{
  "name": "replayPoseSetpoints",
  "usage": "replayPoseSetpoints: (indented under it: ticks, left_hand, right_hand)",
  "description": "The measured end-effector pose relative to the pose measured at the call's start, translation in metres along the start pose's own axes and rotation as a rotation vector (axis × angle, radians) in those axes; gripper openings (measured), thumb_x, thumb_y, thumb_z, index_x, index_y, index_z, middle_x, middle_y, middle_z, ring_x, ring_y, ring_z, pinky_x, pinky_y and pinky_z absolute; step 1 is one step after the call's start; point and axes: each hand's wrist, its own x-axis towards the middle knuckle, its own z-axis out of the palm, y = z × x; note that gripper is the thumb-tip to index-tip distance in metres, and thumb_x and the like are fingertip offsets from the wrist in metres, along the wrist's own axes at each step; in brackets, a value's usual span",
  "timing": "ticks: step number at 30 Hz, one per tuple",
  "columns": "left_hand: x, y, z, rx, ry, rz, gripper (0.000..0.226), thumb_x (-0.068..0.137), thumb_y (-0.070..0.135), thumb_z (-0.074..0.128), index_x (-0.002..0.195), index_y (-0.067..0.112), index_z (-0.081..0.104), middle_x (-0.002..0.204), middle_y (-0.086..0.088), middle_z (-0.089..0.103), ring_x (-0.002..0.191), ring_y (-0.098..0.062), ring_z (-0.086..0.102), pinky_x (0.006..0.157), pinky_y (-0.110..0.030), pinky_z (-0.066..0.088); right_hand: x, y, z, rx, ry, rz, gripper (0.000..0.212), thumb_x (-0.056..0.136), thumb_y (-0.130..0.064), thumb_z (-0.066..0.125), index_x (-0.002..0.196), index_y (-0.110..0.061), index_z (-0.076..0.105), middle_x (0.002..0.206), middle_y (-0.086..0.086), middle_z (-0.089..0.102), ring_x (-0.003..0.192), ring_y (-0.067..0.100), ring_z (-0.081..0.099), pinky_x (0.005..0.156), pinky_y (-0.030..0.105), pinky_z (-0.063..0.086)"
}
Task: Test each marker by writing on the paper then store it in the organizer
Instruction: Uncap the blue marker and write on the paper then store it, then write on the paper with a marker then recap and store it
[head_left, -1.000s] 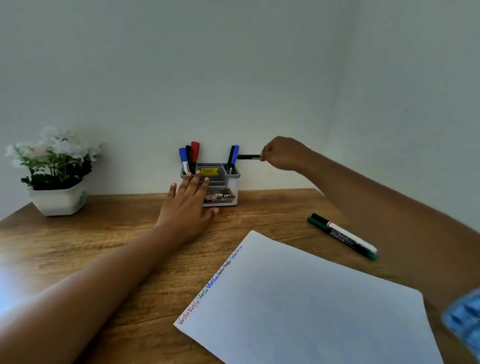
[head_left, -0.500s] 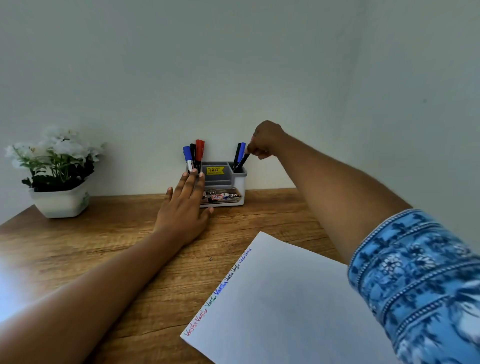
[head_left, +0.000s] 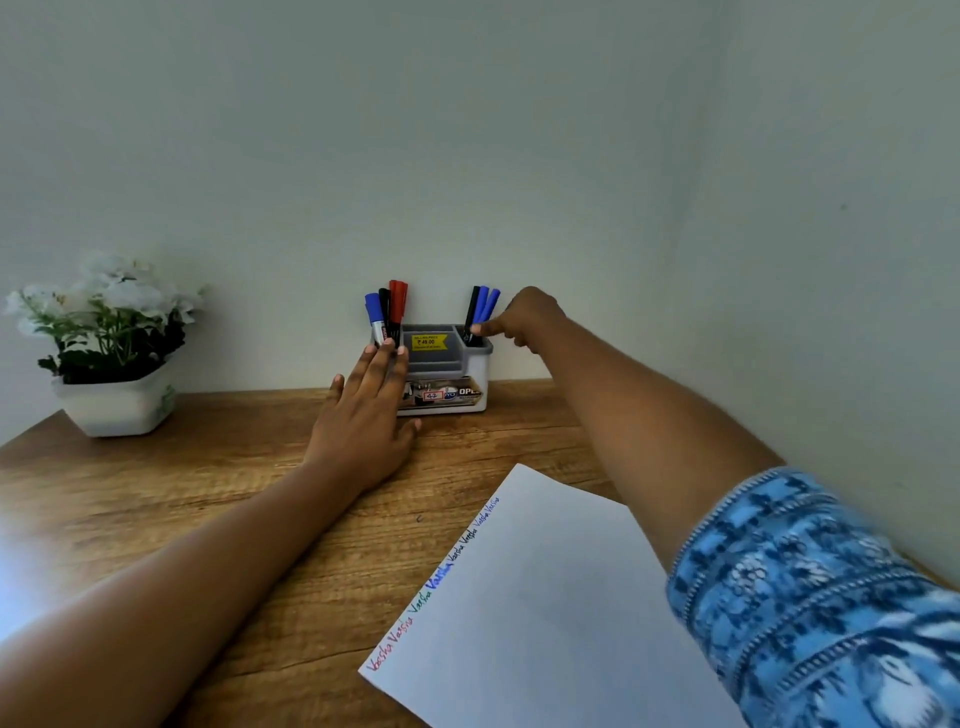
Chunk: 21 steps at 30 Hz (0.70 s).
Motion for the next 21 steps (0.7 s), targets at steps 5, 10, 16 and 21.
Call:
replayPoseSetpoints:
  ticks: [5, 10, 16, 21]
  left_hand:
    - [-0.004, 0.004, -0.004, 0.031, -0.032, 0.012, 0.08, 0.095, 0.048, 0.043, 0.152, 0.02, -0.007, 0.16, -0.004, -0.013, 0.147, -0.019, -0.013, 0.118, -0.046, 0.003]
    - [-0.024, 0.026, -0.018, -0.019, -0.139, -0.005, 0.071, 0.094, 0.05, 0.044, 0.151, 0.026, 0.01, 0.161, -0.002, 0.0, 0.148, -0.023, 0.001, 0.118, -0.048, 0.013]
    - [-0.068, 0.058, -0.053, -0.303, -0.53, 0.012, 0.07, 0.089, 0.059, 0.045, 0.149, 0.032, 0.019, 0.157, 0.003, 0.024, 0.142, -0.02, 0.027, 0.114, -0.039, 0.024]
    - [-0.089, 0.047, -0.062, -0.236, -0.655, 0.053, 0.121, 0.042, 0.103, 0.019, 0.148, 0.043, 0.011, 0.158, 0.011, 0.017, 0.144, -0.017, 0.021, 0.118, -0.044, 0.018]
  right_hand:
    - [-0.045, 0.028, -0.019, -0.085, 0.117, -0.151, 0.043, 0.071, -0.04, 0.079, 0.1, -0.012, 0.065, 0.087, 0.0, 0.059, 0.085, 0.019, 0.059, 0.074, 0.03, 0.046]
    - [-0.102, 0.072, -0.053, -0.171, 0.084, -0.203, 0.022, 0.07, -0.038, 0.078, 0.083, -0.022, 0.069, 0.088, -0.005, 0.062, 0.086, 0.014, 0.059, 0.075, 0.03, 0.047]
    - [-0.124, 0.136, -0.084, -0.39, 0.026, 0.02, 0.018, 0.071, -0.033, 0.078, 0.08, -0.02, 0.069, 0.092, 0.001, 0.069, 0.089, 0.019, 0.061, 0.081, 0.035, 0.05]
    - [-0.125, 0.146, -0.082, -0.535, -0.071, 0.1, 0.034, 0.064, -0.038, 0.083, 0.087, -0.016, 0.07, 0.09, 0.002, 0.068, 0.088, 0.021, 0.062, 0.074, 0.033, 0.049]
